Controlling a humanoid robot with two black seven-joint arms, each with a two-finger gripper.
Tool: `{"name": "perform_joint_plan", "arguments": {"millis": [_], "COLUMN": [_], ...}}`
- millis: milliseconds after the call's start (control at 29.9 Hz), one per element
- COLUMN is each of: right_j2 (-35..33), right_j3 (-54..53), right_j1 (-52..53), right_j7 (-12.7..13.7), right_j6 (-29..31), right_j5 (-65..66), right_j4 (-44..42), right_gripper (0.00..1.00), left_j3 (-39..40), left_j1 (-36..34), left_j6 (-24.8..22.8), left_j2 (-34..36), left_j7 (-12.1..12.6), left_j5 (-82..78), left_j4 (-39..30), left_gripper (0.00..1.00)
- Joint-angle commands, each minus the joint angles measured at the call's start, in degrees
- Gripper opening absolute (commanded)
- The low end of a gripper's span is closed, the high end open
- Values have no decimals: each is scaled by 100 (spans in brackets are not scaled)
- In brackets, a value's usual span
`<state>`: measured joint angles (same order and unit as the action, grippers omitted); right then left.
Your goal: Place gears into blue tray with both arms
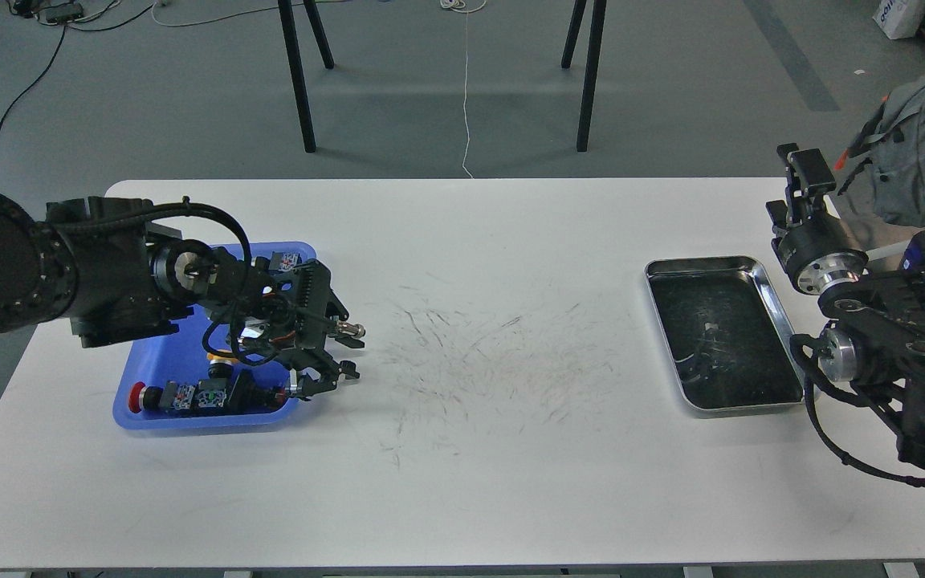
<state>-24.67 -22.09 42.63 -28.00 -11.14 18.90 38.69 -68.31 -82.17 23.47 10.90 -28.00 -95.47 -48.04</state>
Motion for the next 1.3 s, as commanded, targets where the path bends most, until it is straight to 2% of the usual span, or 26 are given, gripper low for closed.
{"name": "perform_joint_plan", "arguments": {"millis": [0,401,903,1270], "right_j2": [41,94,103,191], "right_j3": [3,11,20,169], "right_j1": [0,-9,-71,-62], "right_j7": [0,0,0,0], "right_j6": [-2,-2,-2,-46], "right_j5": [9,26,35,44], "right_j4": [-37,-46,-90,-134], "right_gripper": [95,95,95,95], "left_j3": [2,11,177,537], "left_j1": [35,140,245,536], "left_j6": [0,0,9,0], "left_j2": [0,9,-26,52], "left_j7": [0,0,0,0], "left_j5": [2,11,46,81], "left_j4": [110,172,374,480], "left_gripper": [34,34,15,11]}}
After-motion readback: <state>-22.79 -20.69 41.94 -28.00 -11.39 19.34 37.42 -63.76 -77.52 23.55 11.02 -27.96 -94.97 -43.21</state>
